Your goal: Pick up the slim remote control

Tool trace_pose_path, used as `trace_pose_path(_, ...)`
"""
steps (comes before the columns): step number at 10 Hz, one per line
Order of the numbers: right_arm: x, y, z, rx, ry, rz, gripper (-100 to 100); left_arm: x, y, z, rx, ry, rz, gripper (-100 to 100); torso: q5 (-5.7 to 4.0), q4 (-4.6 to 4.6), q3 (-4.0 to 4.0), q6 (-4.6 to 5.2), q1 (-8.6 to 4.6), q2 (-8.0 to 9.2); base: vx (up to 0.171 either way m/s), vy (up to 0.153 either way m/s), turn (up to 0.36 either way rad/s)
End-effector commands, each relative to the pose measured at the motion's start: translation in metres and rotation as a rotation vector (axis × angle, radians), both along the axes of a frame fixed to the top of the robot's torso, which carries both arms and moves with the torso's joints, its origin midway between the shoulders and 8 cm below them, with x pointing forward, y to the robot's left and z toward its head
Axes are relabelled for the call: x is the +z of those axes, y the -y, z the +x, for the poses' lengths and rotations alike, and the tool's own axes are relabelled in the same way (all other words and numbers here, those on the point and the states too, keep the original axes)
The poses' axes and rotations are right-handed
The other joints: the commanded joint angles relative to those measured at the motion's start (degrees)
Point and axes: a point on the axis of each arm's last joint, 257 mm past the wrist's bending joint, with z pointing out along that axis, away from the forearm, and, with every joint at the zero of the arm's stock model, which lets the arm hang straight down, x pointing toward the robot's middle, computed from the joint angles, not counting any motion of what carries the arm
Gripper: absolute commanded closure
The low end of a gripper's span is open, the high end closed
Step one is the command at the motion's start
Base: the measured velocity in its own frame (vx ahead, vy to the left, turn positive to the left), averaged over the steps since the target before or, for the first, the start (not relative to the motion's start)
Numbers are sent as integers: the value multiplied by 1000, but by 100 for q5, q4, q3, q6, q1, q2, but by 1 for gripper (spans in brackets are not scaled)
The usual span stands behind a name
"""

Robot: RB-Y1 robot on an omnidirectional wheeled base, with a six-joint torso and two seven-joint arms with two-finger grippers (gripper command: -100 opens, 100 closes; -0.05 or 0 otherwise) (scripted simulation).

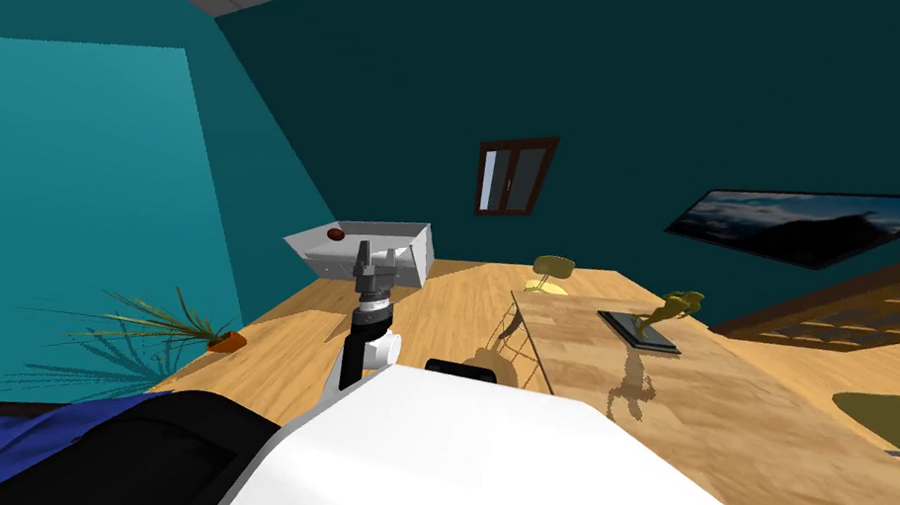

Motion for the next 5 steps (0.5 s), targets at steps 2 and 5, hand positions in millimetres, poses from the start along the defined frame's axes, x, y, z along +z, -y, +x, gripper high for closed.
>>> trace_pose_path(2, -4, -11, -35, 57, -90, 17, -100, 0, 0, 0, 0, 0, 0, 0, -1, 0, 1, 2, -3, 2, -42, -60, 347)
trace_pose_path(5, -12, -28, -58, 102, -150, 51, -100, 0, 0, 0, 0, 0, 0, 0, -3, 2, 5, 7, -7, 8, -51, -58, 228)
